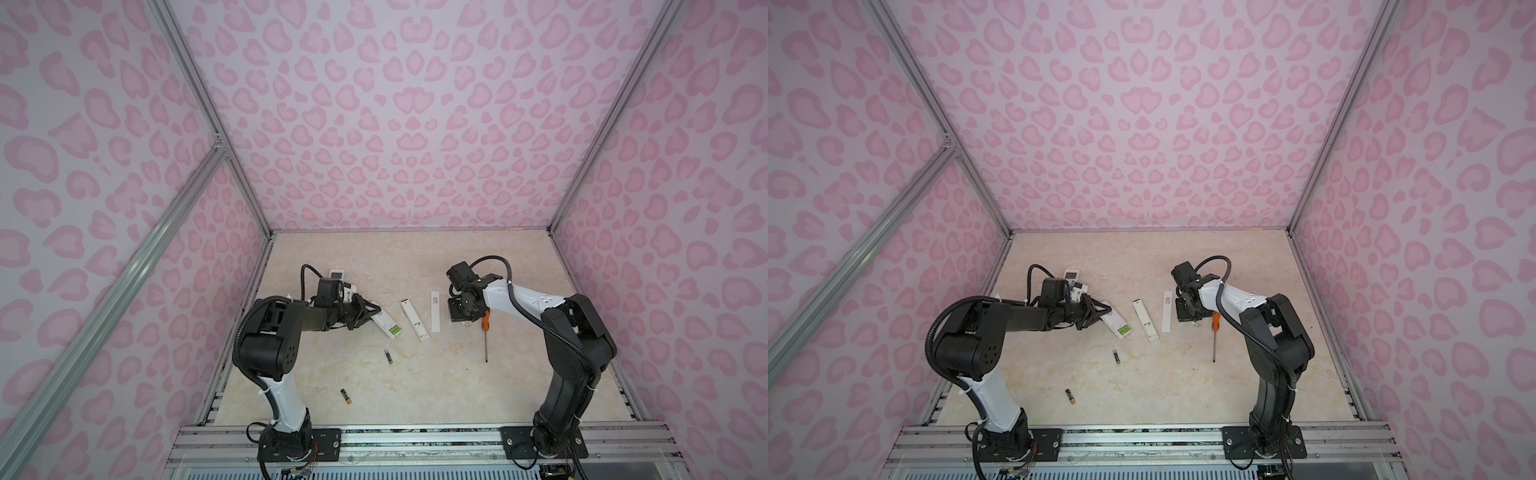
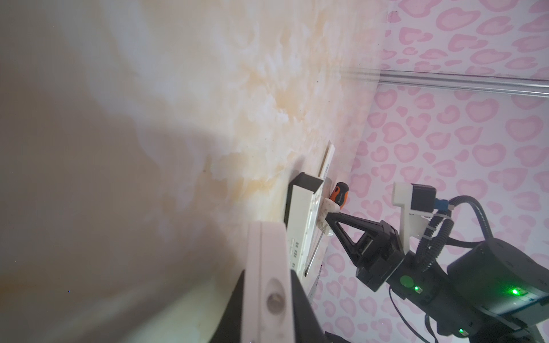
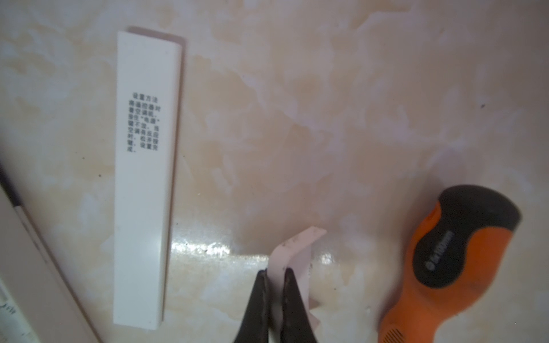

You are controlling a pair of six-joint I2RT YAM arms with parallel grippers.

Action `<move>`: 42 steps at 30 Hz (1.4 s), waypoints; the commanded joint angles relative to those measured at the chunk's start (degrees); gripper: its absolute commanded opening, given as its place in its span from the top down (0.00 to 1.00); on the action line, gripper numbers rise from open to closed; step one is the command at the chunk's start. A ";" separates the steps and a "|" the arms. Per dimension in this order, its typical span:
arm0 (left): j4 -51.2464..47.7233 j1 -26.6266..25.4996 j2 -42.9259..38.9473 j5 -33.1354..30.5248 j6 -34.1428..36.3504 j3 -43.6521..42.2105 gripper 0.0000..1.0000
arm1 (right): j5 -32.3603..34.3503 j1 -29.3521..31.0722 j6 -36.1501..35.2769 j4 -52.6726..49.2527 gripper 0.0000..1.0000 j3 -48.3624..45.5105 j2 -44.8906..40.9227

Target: Unload the batteries from the remote control

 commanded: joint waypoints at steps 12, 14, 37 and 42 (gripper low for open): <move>-6.11 0.09 -1.88 -3.35 6.45 1.17 0.58 | 1.24 1.87 0.21 -4.30 0.61 2.82 -0.98; -10.15 0.22 -2.83 -4.44 8.07 1.54 0.52 | 1.22 2.40 0.50 -4.68 0.61 3.64 -1.93; -30.35 5.48 -14.58 -13.87 19.61 1.51 0.44 | -9.15 10.40 10.89 5.10 0.64 3.83 -3.78; -30.23 3.82 -16.67 -13.73 18.66 0.05 0.46 | -5.87 -1.16 7.89 1.04 0.61 -2.01 -11.16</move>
